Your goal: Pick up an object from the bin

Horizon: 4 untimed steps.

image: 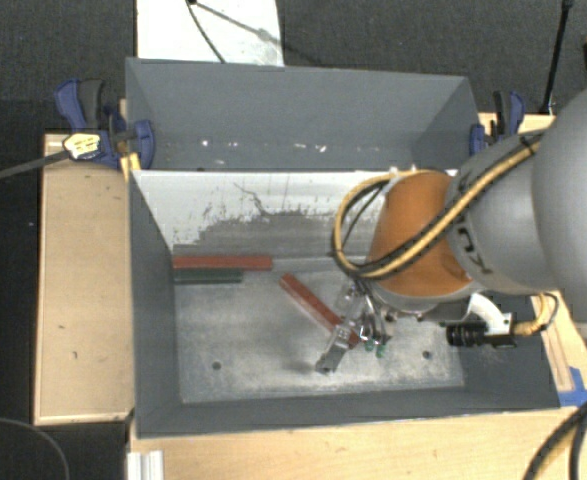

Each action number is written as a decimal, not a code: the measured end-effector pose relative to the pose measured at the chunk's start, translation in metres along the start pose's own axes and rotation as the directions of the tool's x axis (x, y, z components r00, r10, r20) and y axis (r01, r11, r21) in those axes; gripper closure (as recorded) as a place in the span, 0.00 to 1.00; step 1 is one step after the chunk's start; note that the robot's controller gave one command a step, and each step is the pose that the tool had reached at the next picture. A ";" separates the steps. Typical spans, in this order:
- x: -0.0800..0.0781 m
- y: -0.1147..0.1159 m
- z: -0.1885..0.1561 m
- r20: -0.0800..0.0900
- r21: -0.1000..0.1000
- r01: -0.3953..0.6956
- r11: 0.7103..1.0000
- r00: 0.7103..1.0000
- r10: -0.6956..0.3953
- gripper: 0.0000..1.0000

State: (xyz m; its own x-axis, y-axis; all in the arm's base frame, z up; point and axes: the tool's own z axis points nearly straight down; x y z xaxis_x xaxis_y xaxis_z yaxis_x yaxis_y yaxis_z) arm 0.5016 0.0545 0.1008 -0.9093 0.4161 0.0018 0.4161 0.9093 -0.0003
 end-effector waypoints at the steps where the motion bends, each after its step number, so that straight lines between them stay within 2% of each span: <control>1: 0.011 -0.011 0.001 -0.004 0.002 -0.261 0.965 0.965 0.261 0.00; 2: 0.014 -0.015 0.032 -0.004 0.005 -0.599 0.801 0.801 0.599 0.00; 3: -0.008 0.022 0.030 0.002 -0.005 -0.638 0.770 0.770 0.638 0.00; 4: -0.007 0.020 0.030 0.001 -0.001 -0.636 0.772 0.772 0.636 1.00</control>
Offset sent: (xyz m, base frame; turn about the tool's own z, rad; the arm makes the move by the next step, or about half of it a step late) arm -0.0138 -0.0056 -0.0008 0.2652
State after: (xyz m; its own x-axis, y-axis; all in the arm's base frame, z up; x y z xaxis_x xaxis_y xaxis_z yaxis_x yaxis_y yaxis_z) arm 0.5164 0.0702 0.0705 -0.4372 0.8994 0.0003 0.8994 0.4372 -0.0002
